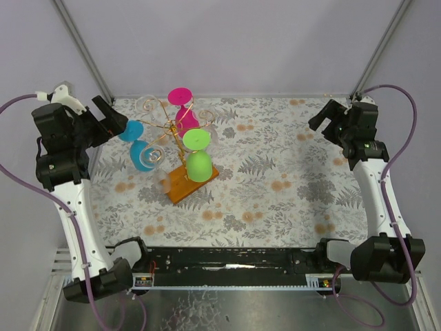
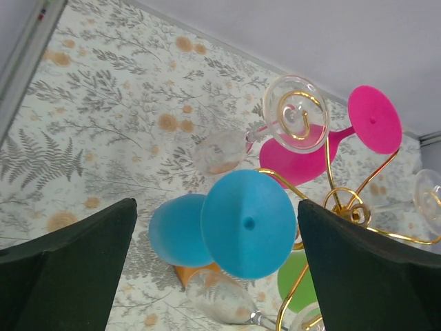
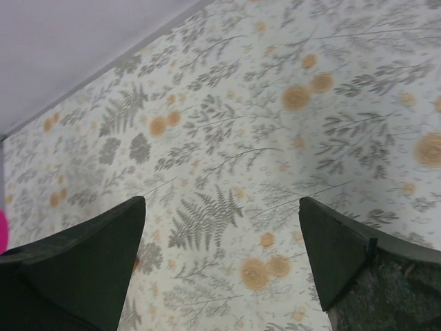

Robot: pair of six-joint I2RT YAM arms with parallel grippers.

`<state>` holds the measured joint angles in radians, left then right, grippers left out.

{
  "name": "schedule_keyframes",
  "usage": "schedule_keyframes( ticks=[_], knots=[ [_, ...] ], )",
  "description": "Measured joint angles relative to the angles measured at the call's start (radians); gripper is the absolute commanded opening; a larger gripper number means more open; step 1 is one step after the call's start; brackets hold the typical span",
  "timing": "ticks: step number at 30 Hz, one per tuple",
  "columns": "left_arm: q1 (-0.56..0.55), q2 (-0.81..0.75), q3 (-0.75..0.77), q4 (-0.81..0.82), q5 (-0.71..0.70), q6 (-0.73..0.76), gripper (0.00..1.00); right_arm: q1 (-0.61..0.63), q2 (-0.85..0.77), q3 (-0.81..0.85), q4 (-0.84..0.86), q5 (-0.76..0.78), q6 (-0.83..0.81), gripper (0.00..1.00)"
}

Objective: Take the wine glass off the wine glass rack

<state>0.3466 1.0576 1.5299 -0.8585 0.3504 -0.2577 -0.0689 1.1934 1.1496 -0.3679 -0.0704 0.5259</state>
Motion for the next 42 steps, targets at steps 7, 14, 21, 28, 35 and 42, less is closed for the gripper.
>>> schedule_keyframes(
  ticks=[7, 14, 21, 28, 35, 42],
  knots=[
    [0.198, 0.037, -0.033, 0.015, 0.215, -0.12, 0.97, -0.002, 0.024, 0.027, -0.002, -0.166, 0.021, 0.99],
    [0.409, 0.056, -0.126, 0.093, 0.471, -0.248, 0.89, -0.002, 0.024, 0.027, -0.006, -0.23, 0.034, 0.97],
    [0.439, 0.051, -0.235, 0.15, 0.681, -0.355, 0.84, -0.002, 0.026, 0.027, -0.008, -0.255, 0.037, 0.96],
    [0.439, 0.026, -0.27, 0.152, 0.844, -0.399, 0.72, -0.002, 0.027, 0.019, -0.005, -0.27, 0.054, 0.96],
    [0.439, 0.026, -0.27, 0.128, 0.905, -0.37, 0.61, -0.002, 0.021, -0.019, -0.005, -0.273, 0.069, 0.95],
    [0.432, 0.026, -0.304, 0.117, 0.916, -0.356, 0.53, -0.002, 0.009, -0.029, -0.007, -0.273, 0.071, 0.95]
  ],
)
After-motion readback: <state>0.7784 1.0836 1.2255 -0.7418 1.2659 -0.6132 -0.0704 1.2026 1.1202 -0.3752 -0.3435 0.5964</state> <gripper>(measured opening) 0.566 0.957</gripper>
